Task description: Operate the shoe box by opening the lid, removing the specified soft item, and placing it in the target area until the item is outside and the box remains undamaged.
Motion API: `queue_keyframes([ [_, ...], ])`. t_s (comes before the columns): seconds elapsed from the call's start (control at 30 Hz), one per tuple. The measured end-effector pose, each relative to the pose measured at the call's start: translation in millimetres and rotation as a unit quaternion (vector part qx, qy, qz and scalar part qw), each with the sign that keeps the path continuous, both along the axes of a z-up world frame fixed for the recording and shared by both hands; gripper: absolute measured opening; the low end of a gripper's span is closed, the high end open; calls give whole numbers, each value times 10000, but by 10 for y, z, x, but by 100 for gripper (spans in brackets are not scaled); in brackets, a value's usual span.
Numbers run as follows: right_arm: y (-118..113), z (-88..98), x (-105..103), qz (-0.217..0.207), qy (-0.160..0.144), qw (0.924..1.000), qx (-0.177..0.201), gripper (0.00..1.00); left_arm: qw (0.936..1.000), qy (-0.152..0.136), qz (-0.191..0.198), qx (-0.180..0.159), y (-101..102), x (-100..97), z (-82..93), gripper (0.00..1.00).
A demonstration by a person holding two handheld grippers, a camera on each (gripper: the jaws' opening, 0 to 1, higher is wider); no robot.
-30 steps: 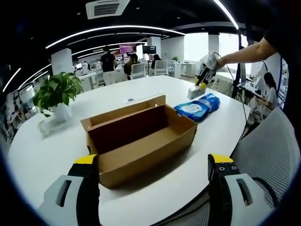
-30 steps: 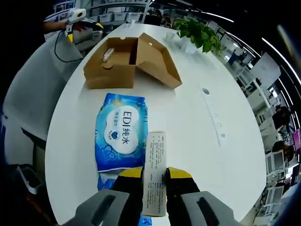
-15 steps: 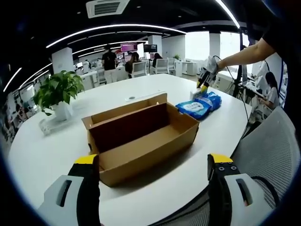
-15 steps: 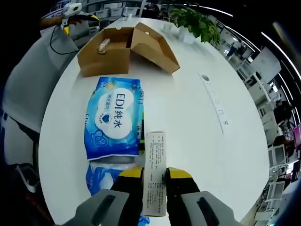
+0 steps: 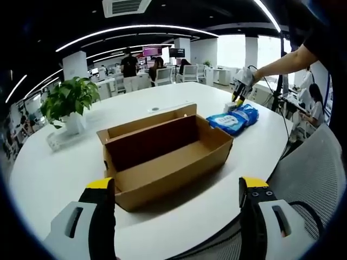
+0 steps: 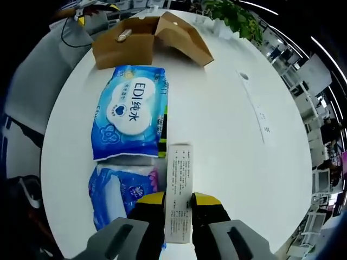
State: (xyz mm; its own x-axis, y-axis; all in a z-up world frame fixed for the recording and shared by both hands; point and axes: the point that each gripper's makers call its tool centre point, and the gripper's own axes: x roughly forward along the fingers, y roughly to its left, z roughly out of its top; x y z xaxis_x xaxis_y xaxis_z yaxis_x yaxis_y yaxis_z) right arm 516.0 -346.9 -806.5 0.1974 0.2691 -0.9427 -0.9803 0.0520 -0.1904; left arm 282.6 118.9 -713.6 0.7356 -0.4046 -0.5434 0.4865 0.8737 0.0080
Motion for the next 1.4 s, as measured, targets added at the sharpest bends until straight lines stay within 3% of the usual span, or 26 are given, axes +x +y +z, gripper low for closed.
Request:
queue_keyframes([
  [0.47, -86, 10, 17, 472, -137, 9980, -404, 14, 10000, 29, -40, 35, -15, 10, -20, 98],
  [0.97, -105, 17, 119, 250, -212, 9984, -457, 16, 10000, 3, 35, 38, 20, 24, -7, 98],
  [1.4, -62, 224, 151, -69, -508, 9982, -302, 33, 10000, -36, 11, 75, 35, 36, -6, 99],
])
